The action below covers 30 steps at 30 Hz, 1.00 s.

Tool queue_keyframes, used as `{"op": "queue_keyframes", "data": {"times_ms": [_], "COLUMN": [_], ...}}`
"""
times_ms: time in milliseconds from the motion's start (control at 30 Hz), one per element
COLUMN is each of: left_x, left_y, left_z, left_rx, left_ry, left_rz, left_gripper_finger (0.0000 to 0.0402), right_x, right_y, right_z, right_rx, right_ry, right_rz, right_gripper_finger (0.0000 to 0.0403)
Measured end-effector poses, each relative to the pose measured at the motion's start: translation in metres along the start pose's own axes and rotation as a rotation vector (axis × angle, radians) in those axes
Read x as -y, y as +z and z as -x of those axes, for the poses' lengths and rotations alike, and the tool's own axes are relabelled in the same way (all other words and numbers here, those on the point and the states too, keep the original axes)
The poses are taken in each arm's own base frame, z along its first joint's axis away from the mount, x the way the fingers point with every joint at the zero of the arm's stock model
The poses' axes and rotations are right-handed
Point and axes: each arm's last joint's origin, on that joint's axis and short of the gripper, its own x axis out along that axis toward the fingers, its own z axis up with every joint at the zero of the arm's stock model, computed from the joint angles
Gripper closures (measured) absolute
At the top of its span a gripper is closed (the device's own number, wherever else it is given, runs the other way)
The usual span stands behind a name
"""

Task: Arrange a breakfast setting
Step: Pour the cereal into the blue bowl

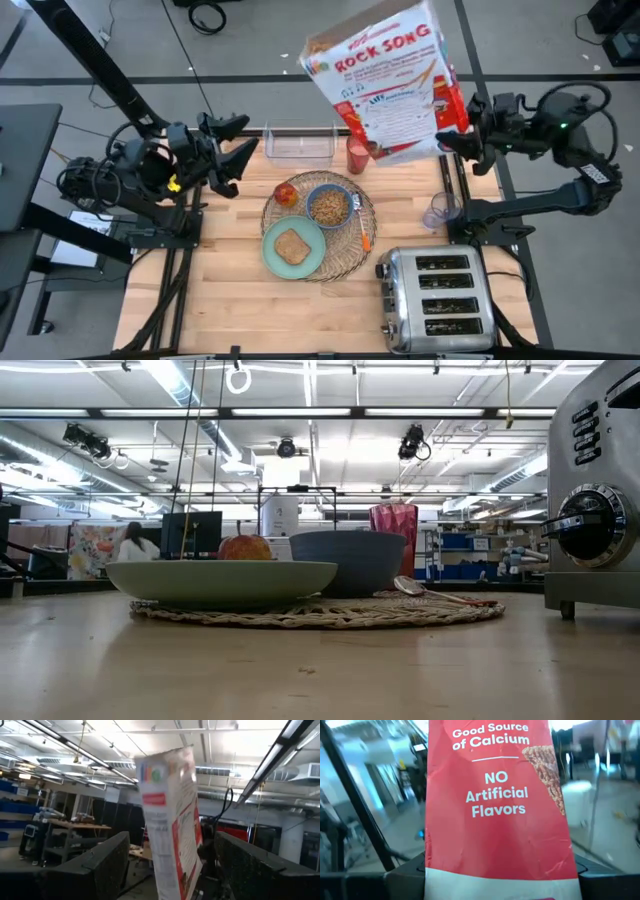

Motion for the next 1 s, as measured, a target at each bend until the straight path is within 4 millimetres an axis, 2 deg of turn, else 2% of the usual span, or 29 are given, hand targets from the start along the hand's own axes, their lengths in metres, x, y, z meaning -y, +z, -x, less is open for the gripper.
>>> {"op": "queue_keyframes", "data": {"times_ms": [133,300,467,533,633,800,1000], "left_x": [0.004,0.010,0.016,0.018,0.017,0.009,0.008], "left_y": [-0.007,-0.018,-0.022,-0.024,-0.026,-0.034,-0.052], "left_z": [-0.002,-0.004,-0.002,-0.002,-0.002,-0.008,-0.019], "left_rx": [-0.032,-0.085,-0.112,-0.128,-0.148,-0.185,-0.239], "left_ry": [-0.015,-0.037,-0.060,-0.065,-0.054,-0.029,-0.070], "left_rz": [0.004,0.033,0.056,0.059,0.086,0.157,0.108], "left_gripper_finger": [0.0104,0.0104,0.0104,0.0104,0.0104,0.0100,0.0087], "right_x": [0.002,0.011,0.024,0.026,0.026,0.021,0.014], "right_y": [-0.013,-0.050,-0.089,-0.100,-0.107,-0.115,-0.107], "right_z": [-0.017,-0.036,-0.044,-0.045,-0.044,-0.052,-0.058], "right_rx": [0.155,0.311,0.403,0.460,0.546,0.487,0.485], "right_ry": [0.047,0.037,-0.085,-0.083,0.035,0.160,0.210], "right_rz": [0.008,-0.006,-0.005,-0.018,-0.074,-0.132,-0.172], "right_gripper_finger": [0.0170,0.0170,0.0170,0.0170,0.0170,0.0170,0.0170]}}
